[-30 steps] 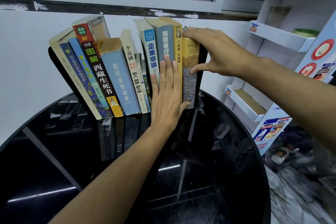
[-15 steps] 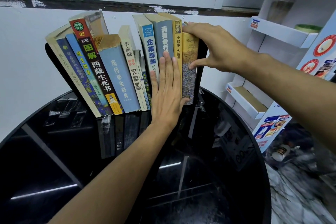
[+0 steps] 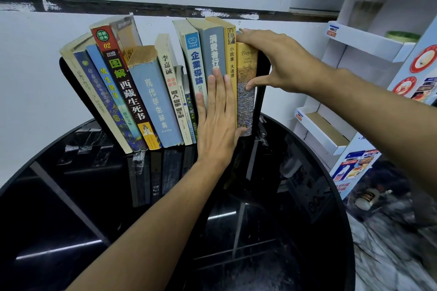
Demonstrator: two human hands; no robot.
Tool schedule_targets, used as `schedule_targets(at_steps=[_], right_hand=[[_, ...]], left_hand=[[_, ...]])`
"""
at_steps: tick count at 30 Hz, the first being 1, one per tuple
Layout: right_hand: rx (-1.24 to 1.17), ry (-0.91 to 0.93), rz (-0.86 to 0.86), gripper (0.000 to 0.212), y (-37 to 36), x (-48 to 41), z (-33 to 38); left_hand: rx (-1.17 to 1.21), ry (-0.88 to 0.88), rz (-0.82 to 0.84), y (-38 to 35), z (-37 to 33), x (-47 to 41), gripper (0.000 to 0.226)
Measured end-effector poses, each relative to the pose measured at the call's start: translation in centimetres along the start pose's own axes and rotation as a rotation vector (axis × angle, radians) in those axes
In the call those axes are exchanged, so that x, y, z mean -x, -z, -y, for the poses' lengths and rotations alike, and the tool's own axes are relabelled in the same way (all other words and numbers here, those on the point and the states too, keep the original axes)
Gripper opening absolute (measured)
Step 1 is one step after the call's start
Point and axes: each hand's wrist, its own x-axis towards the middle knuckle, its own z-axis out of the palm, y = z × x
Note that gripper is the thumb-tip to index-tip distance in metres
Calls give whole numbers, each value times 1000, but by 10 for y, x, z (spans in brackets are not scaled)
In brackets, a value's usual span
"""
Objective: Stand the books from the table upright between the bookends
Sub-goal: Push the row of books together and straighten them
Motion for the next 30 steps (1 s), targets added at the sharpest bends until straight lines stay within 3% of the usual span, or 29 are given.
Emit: schedule_targets(at_steps=[13, 22, 26, 30], right_hand=[[10, -16, 27, 95, 2, 1, 5], [1, -49, 8, 95, 7, 13, 22], [-2, -172, -11, 92, 15, 33, 22], [-15, -263, -83, 76, 38, 54, 27]], left_hand=[[15, -18, 28, 5, 3, 1, 129], [279, -102, 121, 34, 10, 12, 101], [477, -78, 271, 58, 14, 26, 85], [650, -57, 497, 101, 11, 53, 62]])
